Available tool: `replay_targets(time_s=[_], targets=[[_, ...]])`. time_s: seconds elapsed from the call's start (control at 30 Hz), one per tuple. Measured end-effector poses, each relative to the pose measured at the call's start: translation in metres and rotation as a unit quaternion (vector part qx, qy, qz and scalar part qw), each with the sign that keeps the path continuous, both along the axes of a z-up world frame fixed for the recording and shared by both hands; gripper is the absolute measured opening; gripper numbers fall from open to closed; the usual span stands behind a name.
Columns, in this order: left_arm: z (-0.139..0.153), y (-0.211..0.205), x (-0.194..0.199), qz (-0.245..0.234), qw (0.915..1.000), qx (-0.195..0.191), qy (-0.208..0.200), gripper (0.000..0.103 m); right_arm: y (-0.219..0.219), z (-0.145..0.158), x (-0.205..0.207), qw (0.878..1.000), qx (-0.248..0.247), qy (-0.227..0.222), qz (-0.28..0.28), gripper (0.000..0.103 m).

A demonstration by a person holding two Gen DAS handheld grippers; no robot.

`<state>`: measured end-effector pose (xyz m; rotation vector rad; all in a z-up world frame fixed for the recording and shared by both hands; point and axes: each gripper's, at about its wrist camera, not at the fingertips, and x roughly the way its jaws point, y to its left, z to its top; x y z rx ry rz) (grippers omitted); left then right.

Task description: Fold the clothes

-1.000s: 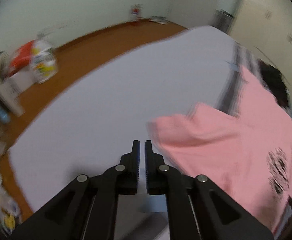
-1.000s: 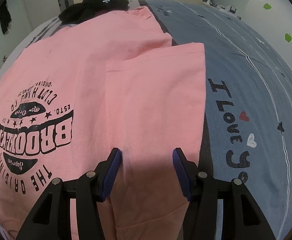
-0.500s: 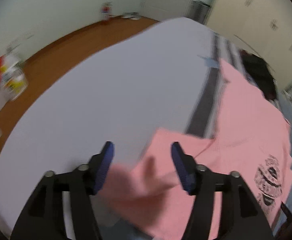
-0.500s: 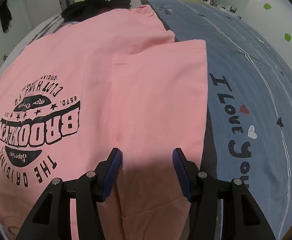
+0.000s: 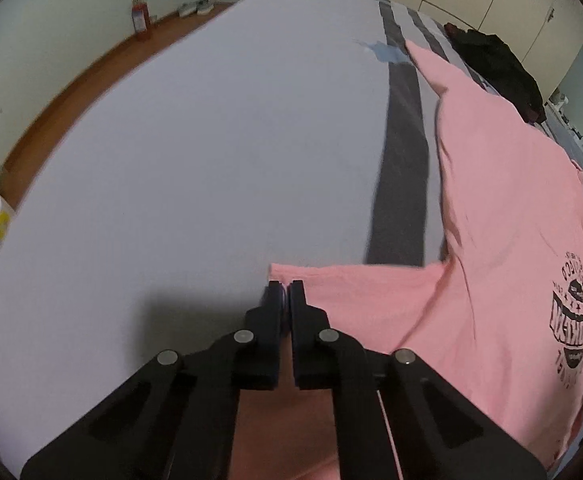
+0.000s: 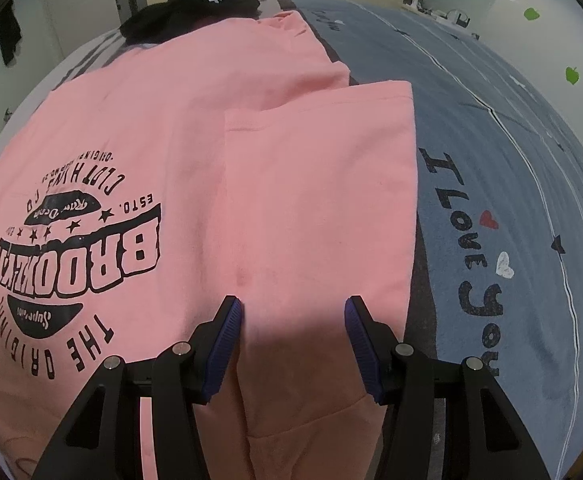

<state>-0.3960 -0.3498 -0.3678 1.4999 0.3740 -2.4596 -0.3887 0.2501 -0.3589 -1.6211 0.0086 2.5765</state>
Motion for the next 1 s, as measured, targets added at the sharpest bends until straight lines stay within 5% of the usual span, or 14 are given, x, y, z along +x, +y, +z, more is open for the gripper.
replay_targets(time_s=[0.4,0.6,0.77,0.87,1.0], targets=[[0.044,-0.037,0.000,0.030,0.9972,-0.052,0.046,0.000,-0.007,-0.002,-0.001,1.000,0.016,-0.001,-0.018,0.050],[0.049,0.021,0.047,-0.024,0.9979,-0.010,0.059,0.006,-0.010,0.000,0.002,1.000,0.024,0.000,-0.017,0.050],[-0.016,0.039,0.068,0.022,0.9990,0.016,-0.034,0.011,-0.011,0.006,0.007,0.999,0.039,0.006,-0.010,0.050],[-0.010,0.043,0.072,0.059,0.9981,0.015,-0.009,0.011,-0.012,0.011,0.009,0.998,0.055,0.014,-0.001,0.050],[0.020,0.078,0.063,0.012,0.9991,0.022,0.034,0.018,-0.016,0.017,0.009,0.996,0.079,0.035,0.024,0.060]])
